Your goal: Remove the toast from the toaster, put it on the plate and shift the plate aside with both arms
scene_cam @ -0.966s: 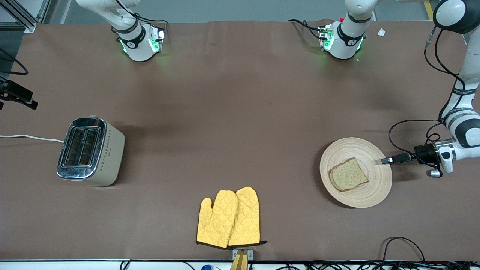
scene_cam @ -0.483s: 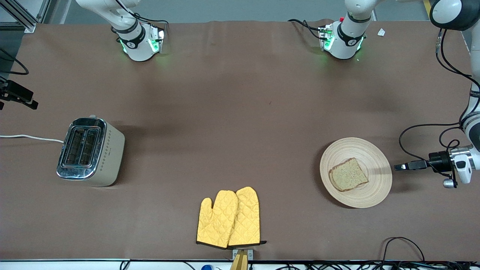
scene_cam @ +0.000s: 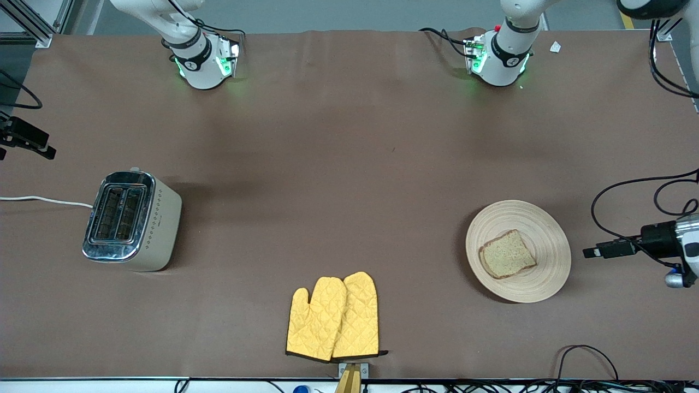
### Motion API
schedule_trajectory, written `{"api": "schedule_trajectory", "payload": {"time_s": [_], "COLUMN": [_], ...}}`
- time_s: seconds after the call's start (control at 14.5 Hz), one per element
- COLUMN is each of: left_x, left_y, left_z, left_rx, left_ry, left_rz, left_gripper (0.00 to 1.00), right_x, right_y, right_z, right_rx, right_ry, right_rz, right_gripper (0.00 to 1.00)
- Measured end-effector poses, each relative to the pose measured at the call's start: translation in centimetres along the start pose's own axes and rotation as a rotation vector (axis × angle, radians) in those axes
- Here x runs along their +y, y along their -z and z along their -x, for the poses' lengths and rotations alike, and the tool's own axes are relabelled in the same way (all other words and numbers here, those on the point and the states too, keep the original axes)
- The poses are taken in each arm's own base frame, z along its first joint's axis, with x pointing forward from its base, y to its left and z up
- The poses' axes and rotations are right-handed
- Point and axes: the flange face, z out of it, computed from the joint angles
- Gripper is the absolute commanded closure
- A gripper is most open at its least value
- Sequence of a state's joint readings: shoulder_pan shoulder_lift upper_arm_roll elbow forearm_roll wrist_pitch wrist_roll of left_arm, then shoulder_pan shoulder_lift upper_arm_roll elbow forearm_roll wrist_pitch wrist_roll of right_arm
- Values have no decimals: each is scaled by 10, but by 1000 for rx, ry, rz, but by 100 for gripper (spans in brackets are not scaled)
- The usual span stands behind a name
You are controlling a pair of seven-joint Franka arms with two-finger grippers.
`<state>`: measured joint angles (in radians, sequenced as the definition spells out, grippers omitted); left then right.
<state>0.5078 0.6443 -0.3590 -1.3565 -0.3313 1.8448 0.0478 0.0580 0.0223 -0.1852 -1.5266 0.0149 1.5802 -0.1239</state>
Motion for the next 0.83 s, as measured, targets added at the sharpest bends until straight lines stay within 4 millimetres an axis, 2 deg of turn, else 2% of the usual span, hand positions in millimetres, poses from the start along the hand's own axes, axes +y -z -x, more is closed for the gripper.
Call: {"api": "schedule_trajectory", "payload": {"time_s": [0.14,0.28,0.48,0.62,0.83], "left_x": [57,113,183,213,225], "left_y": [25,40,58,74,97], "left_z": [18,43,86,111,137], "left_rx": [20,24,42,72,95], "left_ry": [15,32,-7,-48,-96], "left_rz": [-116,-214,-393,-462,-509], "left_gripper": [0,0,0,0,0], "right_x": [0,0,0,0,0], "right_y": [0,0,0,0,7], "right_z": [0,0,0,0,0], "right_rx": [0,0,0,1,15], "right_ry": [0,0,0,1,1], "right_rz": [0,0,0,0,2], "right_gripper": [0,0,0,0,0]}}
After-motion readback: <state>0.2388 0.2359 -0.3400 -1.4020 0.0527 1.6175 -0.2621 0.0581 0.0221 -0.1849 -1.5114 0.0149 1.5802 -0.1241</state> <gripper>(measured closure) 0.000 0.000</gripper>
